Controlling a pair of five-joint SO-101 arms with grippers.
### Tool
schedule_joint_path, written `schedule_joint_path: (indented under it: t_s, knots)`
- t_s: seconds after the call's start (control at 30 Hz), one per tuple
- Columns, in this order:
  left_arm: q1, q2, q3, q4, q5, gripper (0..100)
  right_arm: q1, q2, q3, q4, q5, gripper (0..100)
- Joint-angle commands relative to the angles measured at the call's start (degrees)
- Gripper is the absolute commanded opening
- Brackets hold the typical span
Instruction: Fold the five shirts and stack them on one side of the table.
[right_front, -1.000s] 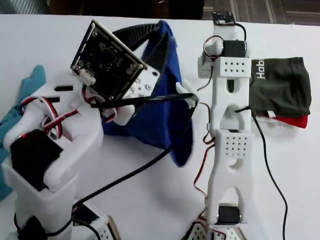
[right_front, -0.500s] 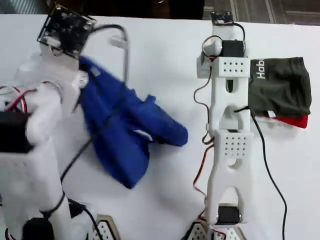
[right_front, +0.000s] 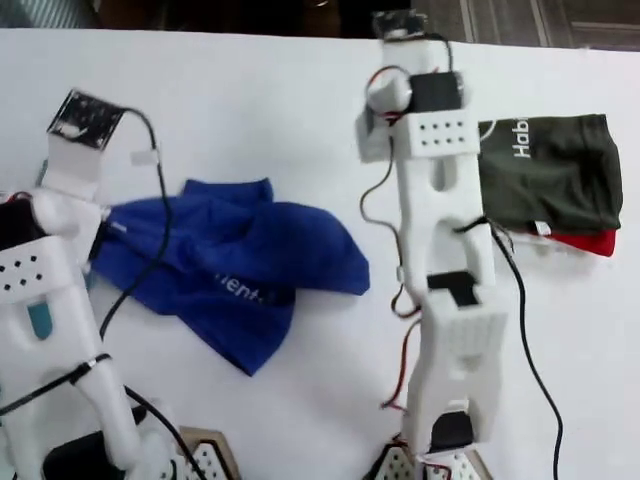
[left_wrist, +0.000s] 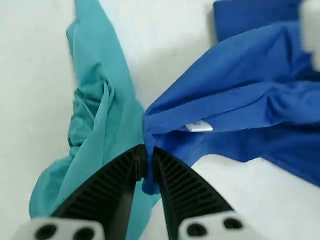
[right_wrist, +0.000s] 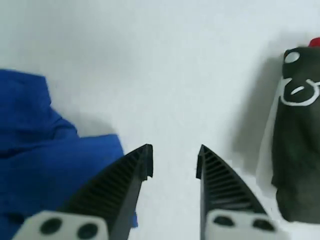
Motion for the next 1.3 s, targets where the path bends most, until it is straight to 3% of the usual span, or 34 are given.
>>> schedule_joint_path:
  t_s: [0.0,0.2,0.57,0.9,1.27]
  knots:
    - [-4.2,0.0,2.9,-3.9,-2.8,3,-5.3,-13.0,13.8,-1.5,0.2,19.0]
    - [-7.0,0.0,9.4,-7.6,-4.7,3,-13.9,-16.9,26.9,-12.3,-0.6,21.7]
    - [-12.7,-0.2,12.3,-10.7,-4.8,3,-8.8,-7.3,35.1,-25.5,1.7,21.6]
    - [-17.6,-0.3,12.7,-10.6,-8.4,3,-15.2,1.0,35.0,-26.5,1.7,21.6]
    - [-17.3,0.0,12.8,-10.6,-8.4,3,-17.0,-7.1,35.3,-25.3,1.7,21.6]
